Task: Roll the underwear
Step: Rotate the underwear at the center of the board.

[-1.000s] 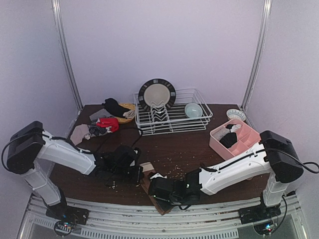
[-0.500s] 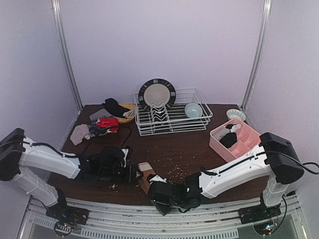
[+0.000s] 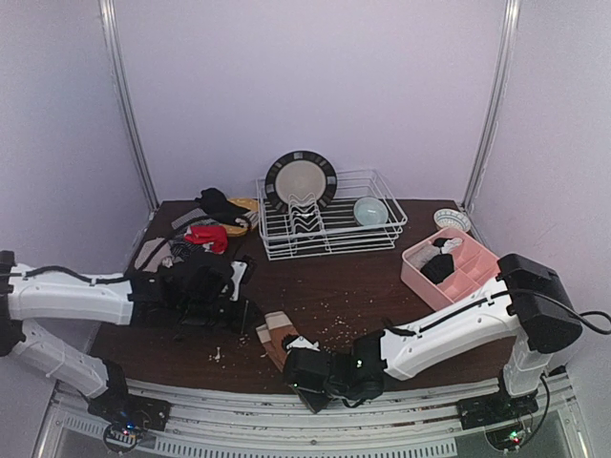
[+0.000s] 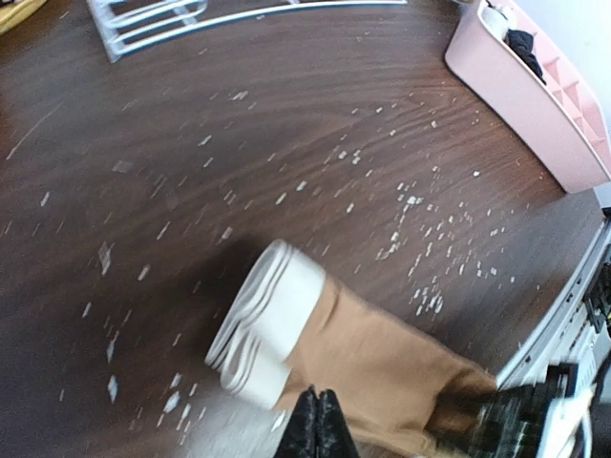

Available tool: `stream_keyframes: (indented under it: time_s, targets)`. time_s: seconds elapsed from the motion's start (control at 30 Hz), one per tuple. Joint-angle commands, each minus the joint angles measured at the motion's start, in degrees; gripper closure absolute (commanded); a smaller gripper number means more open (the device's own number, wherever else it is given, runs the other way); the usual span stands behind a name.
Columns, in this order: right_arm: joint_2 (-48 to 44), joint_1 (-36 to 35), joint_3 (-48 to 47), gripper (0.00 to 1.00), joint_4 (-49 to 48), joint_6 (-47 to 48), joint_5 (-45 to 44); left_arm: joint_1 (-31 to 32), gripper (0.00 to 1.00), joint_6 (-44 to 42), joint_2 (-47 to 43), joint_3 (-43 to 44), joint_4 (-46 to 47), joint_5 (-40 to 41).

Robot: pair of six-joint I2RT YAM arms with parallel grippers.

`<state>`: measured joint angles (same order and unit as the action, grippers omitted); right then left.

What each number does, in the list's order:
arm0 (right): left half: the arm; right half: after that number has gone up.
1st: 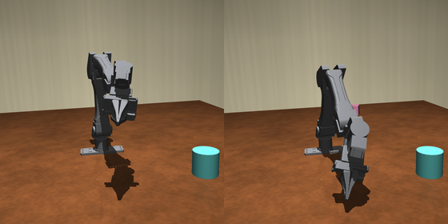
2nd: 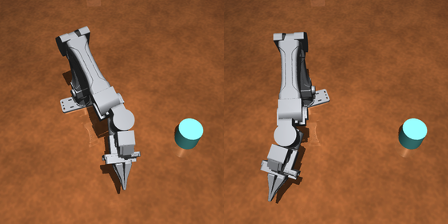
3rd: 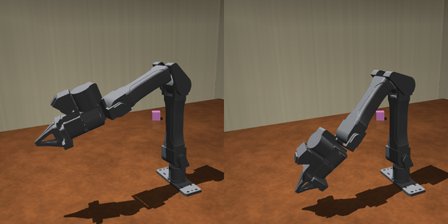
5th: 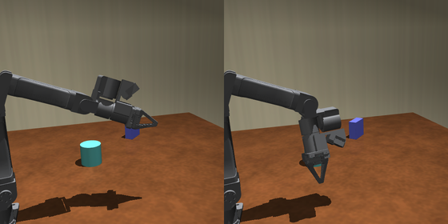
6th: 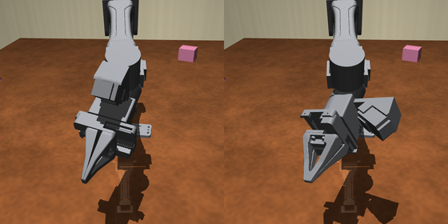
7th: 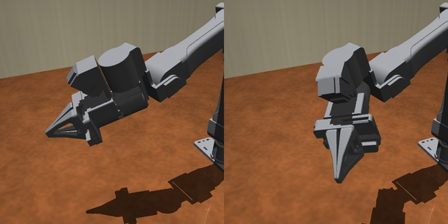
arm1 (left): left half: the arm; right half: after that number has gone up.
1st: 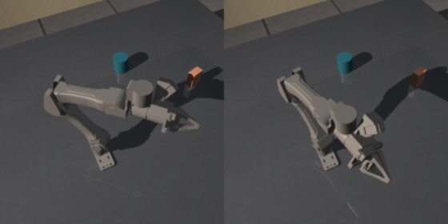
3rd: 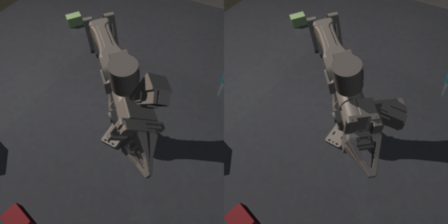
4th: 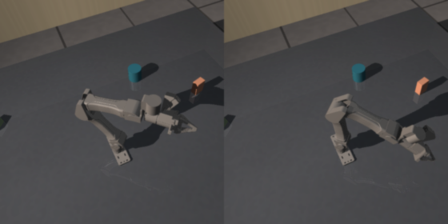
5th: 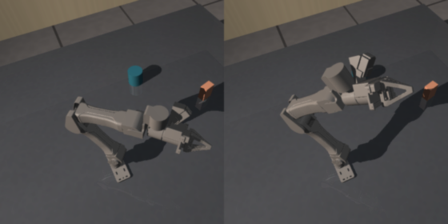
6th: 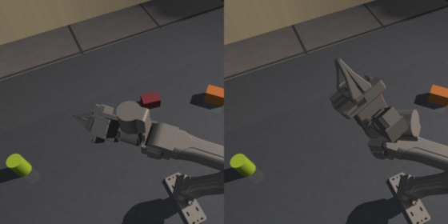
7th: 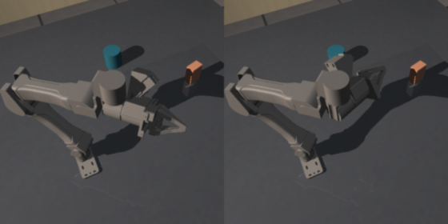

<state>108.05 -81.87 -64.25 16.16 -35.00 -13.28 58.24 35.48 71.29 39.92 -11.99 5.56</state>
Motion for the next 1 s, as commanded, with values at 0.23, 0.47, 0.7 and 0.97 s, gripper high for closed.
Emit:
stream_keyframes:
  time_s: [0.23, 0.47, 0.7, 0.97]
  targets:
    - [0.8, -0.8, 4.0, 0.78, 3.6, -1.1, 0.7, -2.2, 1.00, -4.9, 28.9, 17.2, 3.0, -5.2]
    - [-1.0, -1.0, 6.2, 0.78, 4.3, -2.3, -0.9, -3.2, 1.00, 0.1, 27.7, 3.3, 13.2, -7.0]
    - [-3.3, 0.7, 8.8, 0.76, 7.0, -1.7, -4.1, -2.4, 1.00, 2.8, 19.9, -7.2, 19.5, -6.2]
    - [-5.9, 9.2, 10.8, 0.65, 9.1, 7.9, 0.1, 2.3, 1.00, 5.1, 15.5, -7.1, 14.0, 2.1]
